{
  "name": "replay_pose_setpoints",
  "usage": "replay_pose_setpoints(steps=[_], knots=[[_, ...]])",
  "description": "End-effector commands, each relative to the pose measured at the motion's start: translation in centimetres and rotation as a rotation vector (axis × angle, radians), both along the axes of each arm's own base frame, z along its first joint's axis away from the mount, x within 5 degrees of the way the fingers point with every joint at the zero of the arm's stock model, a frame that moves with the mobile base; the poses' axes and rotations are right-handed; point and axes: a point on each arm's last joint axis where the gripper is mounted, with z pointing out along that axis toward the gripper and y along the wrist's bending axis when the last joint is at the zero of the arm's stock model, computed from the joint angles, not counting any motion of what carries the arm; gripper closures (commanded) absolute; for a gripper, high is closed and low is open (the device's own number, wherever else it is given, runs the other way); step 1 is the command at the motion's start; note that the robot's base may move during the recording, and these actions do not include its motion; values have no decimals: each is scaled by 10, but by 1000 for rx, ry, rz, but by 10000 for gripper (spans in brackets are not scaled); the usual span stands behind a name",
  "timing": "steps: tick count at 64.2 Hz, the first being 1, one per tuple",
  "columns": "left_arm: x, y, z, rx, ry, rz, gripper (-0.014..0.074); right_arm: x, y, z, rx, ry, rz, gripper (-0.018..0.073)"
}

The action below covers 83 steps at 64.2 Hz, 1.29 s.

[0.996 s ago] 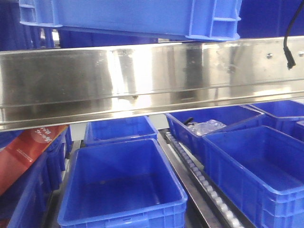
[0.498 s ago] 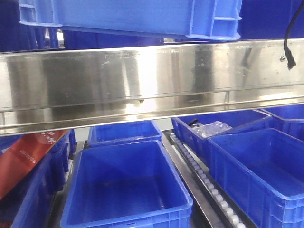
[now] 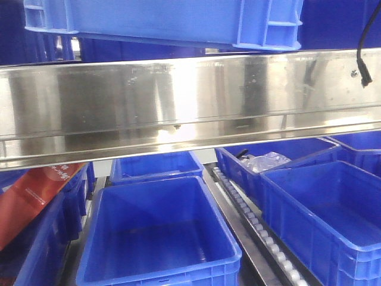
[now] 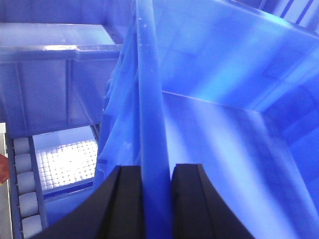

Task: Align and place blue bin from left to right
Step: 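Move the held bin over the rack's upper shelf, then lower the blue bin onto the upper shelf with both grippers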

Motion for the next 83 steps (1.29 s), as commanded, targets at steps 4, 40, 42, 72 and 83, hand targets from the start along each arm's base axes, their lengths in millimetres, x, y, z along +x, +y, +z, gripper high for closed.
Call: replay_pose_setpoints(steps=[4,40,42,72,83], knots=[[-3,-6,29,-103,-210,0,707,-14,9,22,92,-88,66,711],[-3,-6,30,-106,-213,0,707,-14,9,22,92,-88,66,711],[-3,-6,30,-106,-213,0,707,-14,9,22,92,-88,66,711],[-13,-5,8,11,33,-37,707,-11,10,27,85,-167,82,711],[-16,-1,0,70,127,-20,707,-4,12,25,77,-203,90,711]])
